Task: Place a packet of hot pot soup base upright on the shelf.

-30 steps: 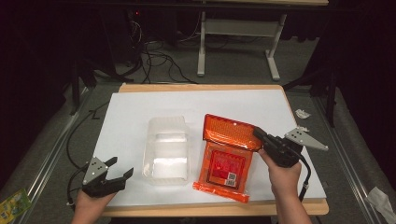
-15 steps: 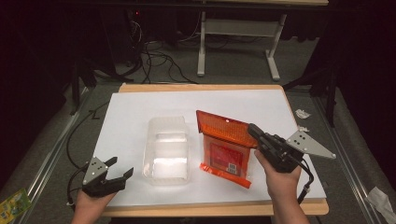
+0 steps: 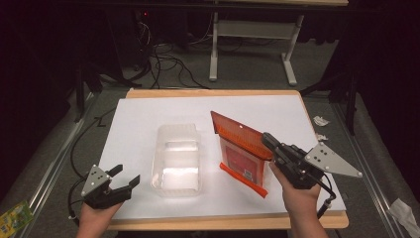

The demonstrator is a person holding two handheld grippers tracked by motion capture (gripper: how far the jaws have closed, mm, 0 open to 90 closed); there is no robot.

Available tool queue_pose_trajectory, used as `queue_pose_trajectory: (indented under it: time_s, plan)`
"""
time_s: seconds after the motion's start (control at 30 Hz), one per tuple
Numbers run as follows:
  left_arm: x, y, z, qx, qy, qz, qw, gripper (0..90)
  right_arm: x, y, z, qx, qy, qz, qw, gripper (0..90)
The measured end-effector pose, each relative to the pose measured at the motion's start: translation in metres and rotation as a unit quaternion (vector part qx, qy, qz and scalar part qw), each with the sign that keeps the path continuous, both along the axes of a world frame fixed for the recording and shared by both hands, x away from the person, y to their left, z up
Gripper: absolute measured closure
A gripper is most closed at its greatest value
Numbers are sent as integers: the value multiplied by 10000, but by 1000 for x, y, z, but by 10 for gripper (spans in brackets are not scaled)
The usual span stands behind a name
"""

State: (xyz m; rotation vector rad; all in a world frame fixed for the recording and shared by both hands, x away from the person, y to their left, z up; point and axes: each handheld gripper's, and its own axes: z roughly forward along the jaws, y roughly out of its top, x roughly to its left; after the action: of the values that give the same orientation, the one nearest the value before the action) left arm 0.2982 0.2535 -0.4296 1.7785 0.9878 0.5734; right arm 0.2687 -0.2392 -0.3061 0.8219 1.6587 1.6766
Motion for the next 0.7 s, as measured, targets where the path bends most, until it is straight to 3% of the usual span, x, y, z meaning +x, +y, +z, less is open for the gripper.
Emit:
queue_pose_trajectory:
  time_s: [0.17,0.23,0.33,0.5,0.7]
  plan:
    - [-5,-9,12,-100,-218,-69,9997,267,-5,1,3,71,-68,148,9998,900]
    - [-4,-14,17,-152,-187,-62,9997,267,-4,2,2,75,-66,170,9998,900]
    - [-1,-20,26,-433,-76,-170,9989,266,-1,6,-3,-15,47,214,9998,900]
    - [8,-37,41,-466,-118,-361,9982,265,3,10,-10,-37,163,257,9995,900]
    - [26,-72,61,-494,-154,-703,9962,246,3,5,-12,-17,173,179,9997,900]
